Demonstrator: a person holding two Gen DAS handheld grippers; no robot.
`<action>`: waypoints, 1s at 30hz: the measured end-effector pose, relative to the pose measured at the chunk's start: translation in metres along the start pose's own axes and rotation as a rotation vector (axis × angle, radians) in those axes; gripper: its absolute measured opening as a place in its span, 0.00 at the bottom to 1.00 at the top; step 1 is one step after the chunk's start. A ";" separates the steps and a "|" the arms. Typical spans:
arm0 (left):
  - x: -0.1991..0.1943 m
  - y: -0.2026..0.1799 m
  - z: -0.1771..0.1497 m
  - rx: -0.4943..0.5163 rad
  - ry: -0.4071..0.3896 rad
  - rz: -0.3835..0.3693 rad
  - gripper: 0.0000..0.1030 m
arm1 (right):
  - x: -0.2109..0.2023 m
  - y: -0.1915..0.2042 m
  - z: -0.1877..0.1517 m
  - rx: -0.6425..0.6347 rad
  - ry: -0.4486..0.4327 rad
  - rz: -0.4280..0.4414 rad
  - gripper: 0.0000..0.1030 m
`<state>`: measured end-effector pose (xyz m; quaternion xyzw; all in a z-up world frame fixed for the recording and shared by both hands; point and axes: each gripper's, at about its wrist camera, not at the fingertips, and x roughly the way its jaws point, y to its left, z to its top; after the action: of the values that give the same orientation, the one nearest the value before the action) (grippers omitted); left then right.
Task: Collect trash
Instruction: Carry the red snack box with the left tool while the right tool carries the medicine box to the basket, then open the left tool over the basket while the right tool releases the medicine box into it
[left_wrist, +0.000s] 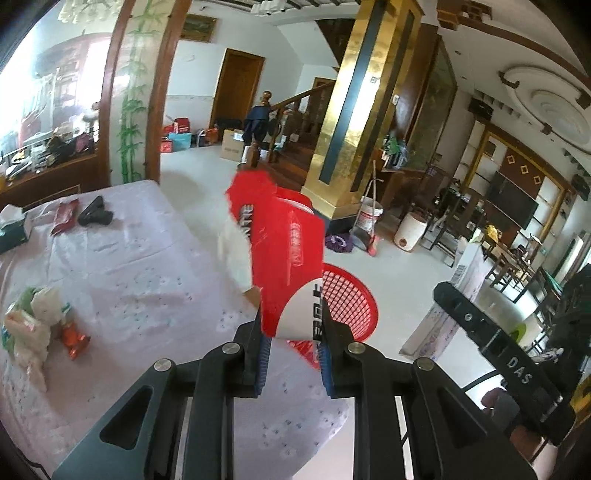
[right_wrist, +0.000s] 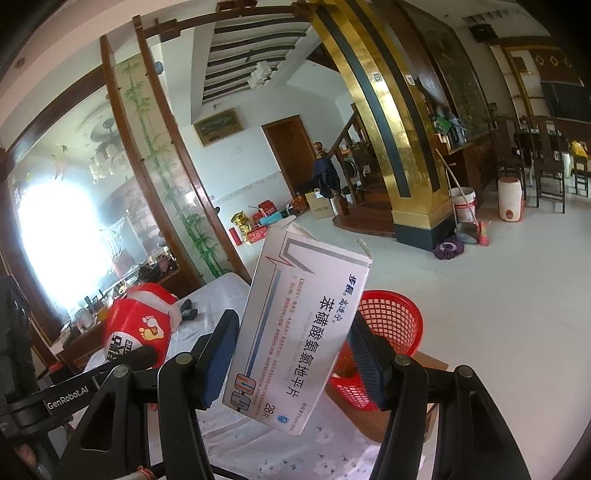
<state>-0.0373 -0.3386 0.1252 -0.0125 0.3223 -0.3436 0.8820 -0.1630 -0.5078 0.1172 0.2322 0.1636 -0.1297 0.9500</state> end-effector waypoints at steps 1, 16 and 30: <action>0.003 -0.001 0.002 0.002 0.002 -0.003 0.20 | 0.002 -0.003 0.001 0.003 0.002 -0.003 0.62; 0.087 -0.016 0.008 0.041 0.098 -0.083 0.20 | 0.056 -0.048 0.006 0.046 0.061 -0.025 0.62; 0.169 -0.029 0.016 0.067 0.197 -0.146 0.20 | 0.112 -0.095 0.006 0.115 0.132 -0.066 0.62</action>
<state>0.0485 -0.4674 0.0503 0.0273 0.3941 -0.4169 0.8186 -0.0896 -0.6111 0.0427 0.2887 0.2257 -0.1544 0.9175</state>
